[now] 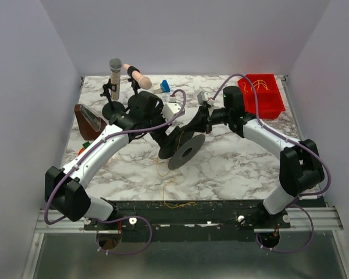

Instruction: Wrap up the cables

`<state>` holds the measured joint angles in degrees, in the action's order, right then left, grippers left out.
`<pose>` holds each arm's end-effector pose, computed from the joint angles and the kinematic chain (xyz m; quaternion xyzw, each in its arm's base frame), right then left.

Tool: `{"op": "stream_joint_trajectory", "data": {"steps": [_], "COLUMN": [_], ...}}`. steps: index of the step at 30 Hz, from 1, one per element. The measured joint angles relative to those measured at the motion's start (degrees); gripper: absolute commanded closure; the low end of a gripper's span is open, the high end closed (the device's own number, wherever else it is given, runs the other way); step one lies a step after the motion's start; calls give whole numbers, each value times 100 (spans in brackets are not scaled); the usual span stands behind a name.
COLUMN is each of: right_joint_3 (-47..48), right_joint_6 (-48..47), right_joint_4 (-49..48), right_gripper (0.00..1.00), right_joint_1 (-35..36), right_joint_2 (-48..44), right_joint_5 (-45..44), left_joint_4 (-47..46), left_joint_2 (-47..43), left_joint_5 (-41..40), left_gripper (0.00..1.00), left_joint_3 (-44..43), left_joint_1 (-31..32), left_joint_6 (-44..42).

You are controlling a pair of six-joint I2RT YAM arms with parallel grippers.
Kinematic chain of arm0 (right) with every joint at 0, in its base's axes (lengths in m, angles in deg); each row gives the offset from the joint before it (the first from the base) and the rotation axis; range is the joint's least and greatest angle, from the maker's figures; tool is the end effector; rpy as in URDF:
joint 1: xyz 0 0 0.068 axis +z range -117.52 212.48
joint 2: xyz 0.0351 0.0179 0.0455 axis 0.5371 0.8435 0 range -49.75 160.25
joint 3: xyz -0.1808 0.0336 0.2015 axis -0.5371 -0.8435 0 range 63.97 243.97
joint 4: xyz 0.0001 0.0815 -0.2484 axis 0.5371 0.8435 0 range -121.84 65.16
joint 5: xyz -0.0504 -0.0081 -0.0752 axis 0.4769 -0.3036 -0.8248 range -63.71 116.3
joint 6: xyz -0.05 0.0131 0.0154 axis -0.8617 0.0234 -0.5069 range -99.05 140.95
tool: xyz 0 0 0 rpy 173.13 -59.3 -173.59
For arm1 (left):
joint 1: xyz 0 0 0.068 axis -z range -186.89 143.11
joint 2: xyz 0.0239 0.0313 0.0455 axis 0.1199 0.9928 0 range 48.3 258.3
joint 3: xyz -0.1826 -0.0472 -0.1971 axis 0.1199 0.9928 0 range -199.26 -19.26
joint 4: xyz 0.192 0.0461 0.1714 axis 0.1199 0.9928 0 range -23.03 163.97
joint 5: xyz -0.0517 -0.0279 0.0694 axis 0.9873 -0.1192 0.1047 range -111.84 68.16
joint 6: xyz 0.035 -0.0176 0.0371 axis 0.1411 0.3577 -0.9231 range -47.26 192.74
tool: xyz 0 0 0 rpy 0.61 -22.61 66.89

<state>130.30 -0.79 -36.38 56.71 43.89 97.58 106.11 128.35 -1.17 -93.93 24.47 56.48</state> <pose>0.3151 0.1788 0.2846 -0.5612 0.4972 0.4950 0.4392 0.2500 -0.1670 0.3350 0.4297 0.8021 -0.2140 0.3553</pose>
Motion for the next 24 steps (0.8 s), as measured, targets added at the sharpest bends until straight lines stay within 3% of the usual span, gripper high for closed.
{"op": "stream_joint_trajectory", "data": {"steps": [6, 13, 20, 24], "right_joint_3": [-616, -973, -1128, -1167], "right_joint_6": [560, 1191, 1893, 2260], "right_joint_4": [-675, -1440, -2240, -2680], "right_gripper": [99, 99, 99, 99], "right_joint_1": [9, 9, 9, 22], "right_joint_2": [0, 0, 0, 35], "right_joint_5": [-92, -181, -258, -295], "left_joint_4": [-201, -896, -1246, -1375], "left_joint_2": [0, 129, 348, 354], "left_joint_5": [632, 791, 793, 855], "left_gripper": [15, 31, 36, 51], "left_joint_3": [345, 531, 852, 885], "left_joint_1": [66, 131, 177, 177], "left_joint_6": [138, 393, 542, 632]}}
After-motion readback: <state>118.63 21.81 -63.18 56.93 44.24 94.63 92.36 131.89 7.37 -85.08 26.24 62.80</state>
